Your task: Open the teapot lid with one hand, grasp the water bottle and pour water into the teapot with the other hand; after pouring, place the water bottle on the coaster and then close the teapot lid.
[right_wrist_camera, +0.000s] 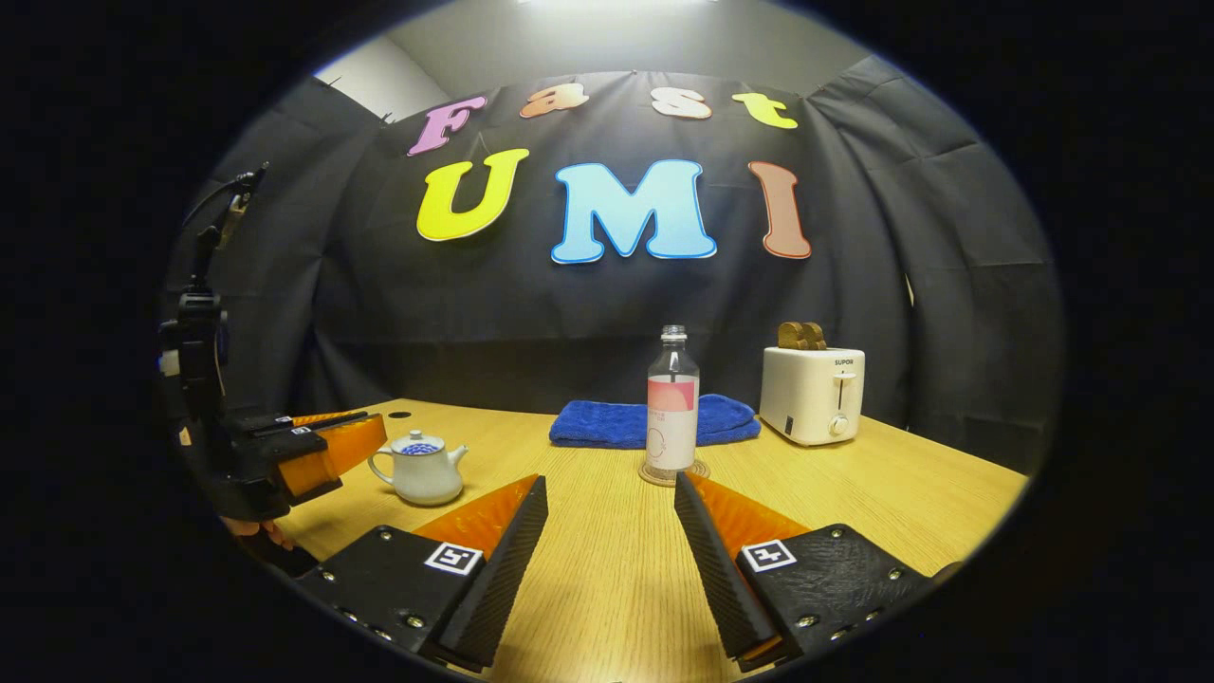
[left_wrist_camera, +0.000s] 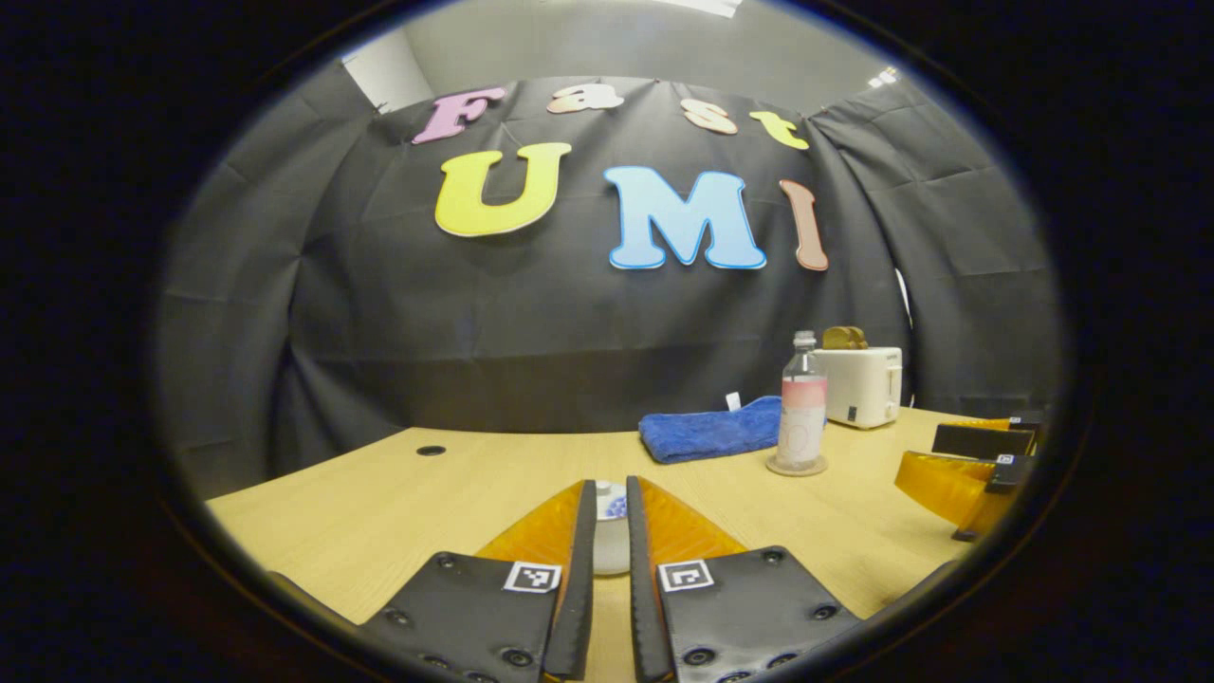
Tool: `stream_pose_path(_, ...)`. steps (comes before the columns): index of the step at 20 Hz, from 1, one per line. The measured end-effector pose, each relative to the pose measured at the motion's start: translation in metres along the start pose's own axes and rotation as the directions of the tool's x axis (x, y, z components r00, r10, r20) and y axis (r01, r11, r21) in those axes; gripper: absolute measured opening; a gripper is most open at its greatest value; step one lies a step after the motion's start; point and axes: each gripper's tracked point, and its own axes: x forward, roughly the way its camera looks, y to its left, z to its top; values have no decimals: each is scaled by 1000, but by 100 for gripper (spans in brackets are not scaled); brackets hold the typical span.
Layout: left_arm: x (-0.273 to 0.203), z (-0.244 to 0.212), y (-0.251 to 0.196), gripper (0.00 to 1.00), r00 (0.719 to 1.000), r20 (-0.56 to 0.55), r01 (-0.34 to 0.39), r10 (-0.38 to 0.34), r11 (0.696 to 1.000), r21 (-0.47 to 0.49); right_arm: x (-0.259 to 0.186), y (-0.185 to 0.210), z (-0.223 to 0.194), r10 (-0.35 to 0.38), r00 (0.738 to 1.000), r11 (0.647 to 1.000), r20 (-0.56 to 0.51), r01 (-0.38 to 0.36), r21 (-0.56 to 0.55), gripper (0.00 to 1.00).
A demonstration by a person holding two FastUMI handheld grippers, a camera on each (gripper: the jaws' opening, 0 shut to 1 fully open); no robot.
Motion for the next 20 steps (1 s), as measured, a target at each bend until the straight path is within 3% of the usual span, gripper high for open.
stream_pose_path(2, -11, 0, -7, 26, 1000, 0, -9, 9, 1000, 0, -6, 3, 0, 1, 1000, 1000, 0, -1, 0, 84)
stream_pose_path(6, -35, 0, -23, 43, 1000, 2, 17, -17, 1000, -1, -15, 10, 0, 15, 1000, 1000, 0, -15, 0, 84)
stream_pose_path(7, -39, 1, -25, 41, 1000, 2, 19, -19, 1000, 0, -17, 10, 0, 17, 1000, 1000, 0, -17, -1, 84)
stream_pose_path(10, -47, 2, -34, 61, 999, 3, 36, -36, 999, -1, -19, 10, 0, 12, 1000, 1000, -1, -12, 0, 84)
stream_pose_path(12, -50, 1, -33, 84, 1000, 2, 29, -29, 1000, -1, -21, 11, 0, 11, 1000, 1000, 0, -11, 0, 84)
stream_pose_path(15, -53, 1, -35, 86, 1000, 3, 31, -31, 1000, -1, -21, 11, 0, 7, 1000, 1000, -1, -7, 1, 84)
stream_pose_path(17, -52, 0, -35, 100, 1000, 3, 30, -30, 1000, 0, -22, 10, -1, 6, 1000, 1000, -3, -6, 2, 84)
stream_pose_path(20, -53, 0, -35, 100, 1000, 3, 30, -30, 1000, 1, -22, 11, 0, 5, 1000, 1000, -2, -5, 2, 84)
